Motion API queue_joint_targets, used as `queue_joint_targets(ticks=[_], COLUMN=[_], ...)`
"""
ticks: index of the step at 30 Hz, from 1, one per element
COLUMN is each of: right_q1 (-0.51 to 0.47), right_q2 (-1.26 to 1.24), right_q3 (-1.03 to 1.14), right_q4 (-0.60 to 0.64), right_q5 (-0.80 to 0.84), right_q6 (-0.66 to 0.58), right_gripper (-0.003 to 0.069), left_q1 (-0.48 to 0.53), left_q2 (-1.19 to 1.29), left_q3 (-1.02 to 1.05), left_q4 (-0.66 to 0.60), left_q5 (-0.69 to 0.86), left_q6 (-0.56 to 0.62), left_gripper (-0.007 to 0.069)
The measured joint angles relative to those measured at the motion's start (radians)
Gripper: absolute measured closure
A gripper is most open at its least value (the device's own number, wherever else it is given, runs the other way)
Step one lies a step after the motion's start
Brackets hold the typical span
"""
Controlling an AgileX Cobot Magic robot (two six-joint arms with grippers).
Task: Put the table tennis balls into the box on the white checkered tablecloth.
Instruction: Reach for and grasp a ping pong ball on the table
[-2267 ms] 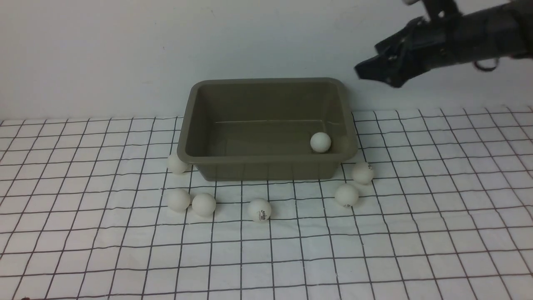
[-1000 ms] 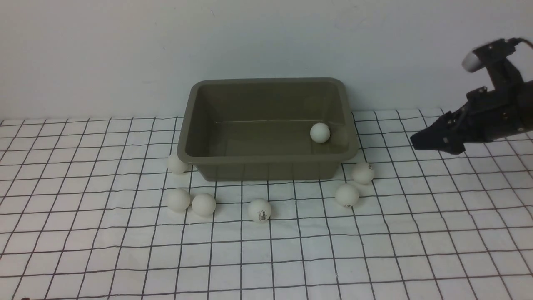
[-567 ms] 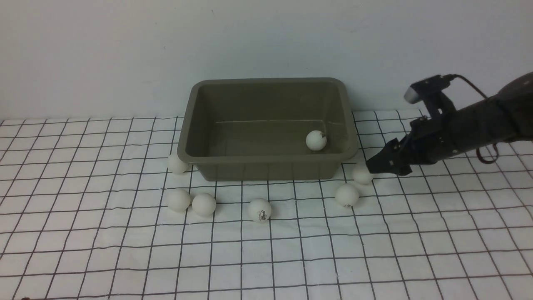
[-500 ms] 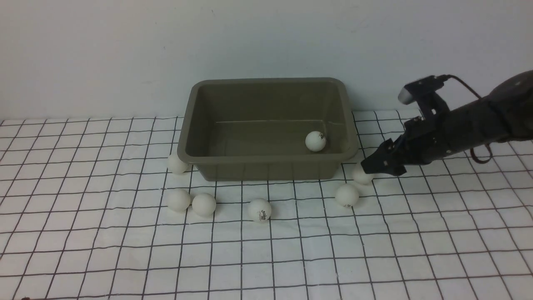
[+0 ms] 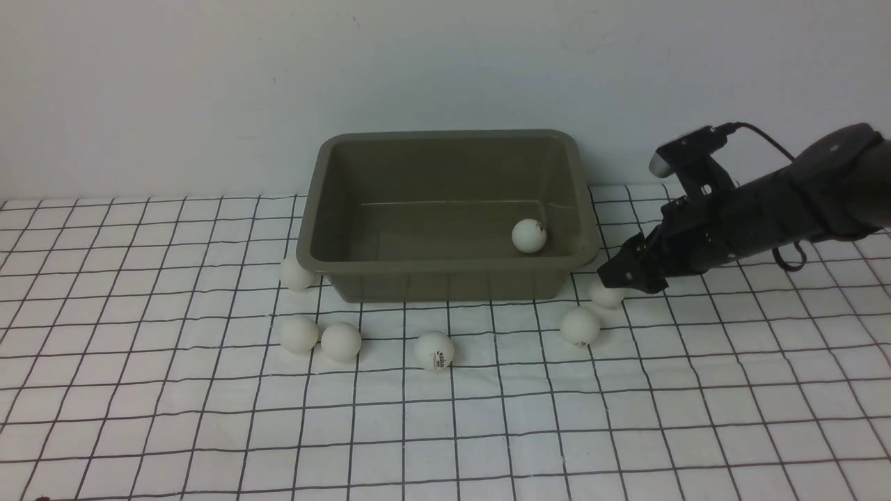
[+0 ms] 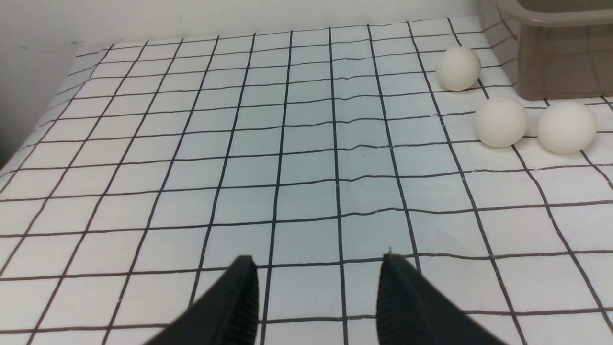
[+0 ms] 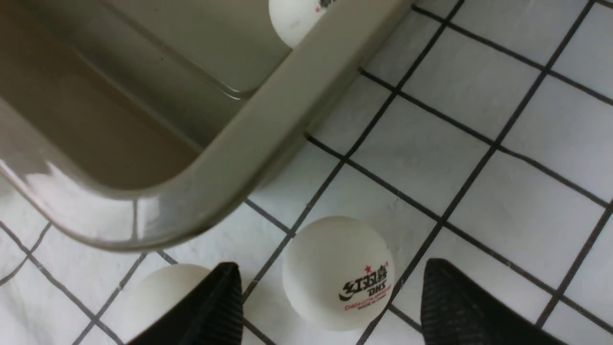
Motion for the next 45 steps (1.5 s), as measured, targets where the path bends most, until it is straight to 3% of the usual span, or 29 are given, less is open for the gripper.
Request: queue_joint_targets(ticks=[23, 28, 32, 45], right_q1=[0.000, 0.000, 0.000, -0.038], right_q2=[0.080, 0.083, 0.086, 0.008], right_q3=[-0.002, -0.003, -0.005, -0.006], right_q4=[0.084, 0.130, 0.137, 0.097], right_q5=[0.003, -0.009, -0.031, -0.065], right_q6=[-0.090, -0.108, -0.107, -0.096], right_gripper=[0.0207, 0.0248, 0.0349, 0.0347], left_q1=[0.000, 0.000, 0.000, 0.000], left_q2=[0.000, 0.000, 0.000, 0.000], left_q3=[0.000, 0.000, 0.000, 0.000], left_q4=[0.000, 0.000, 0.000, 0.000], left_q5=[0.000, 0.000, 0.000, 0.000], left_q6=[0.000, 0.000, 0.000, 0.000], left_gripper=[0.0314, 0.0314, 0.0314, 0.0314])
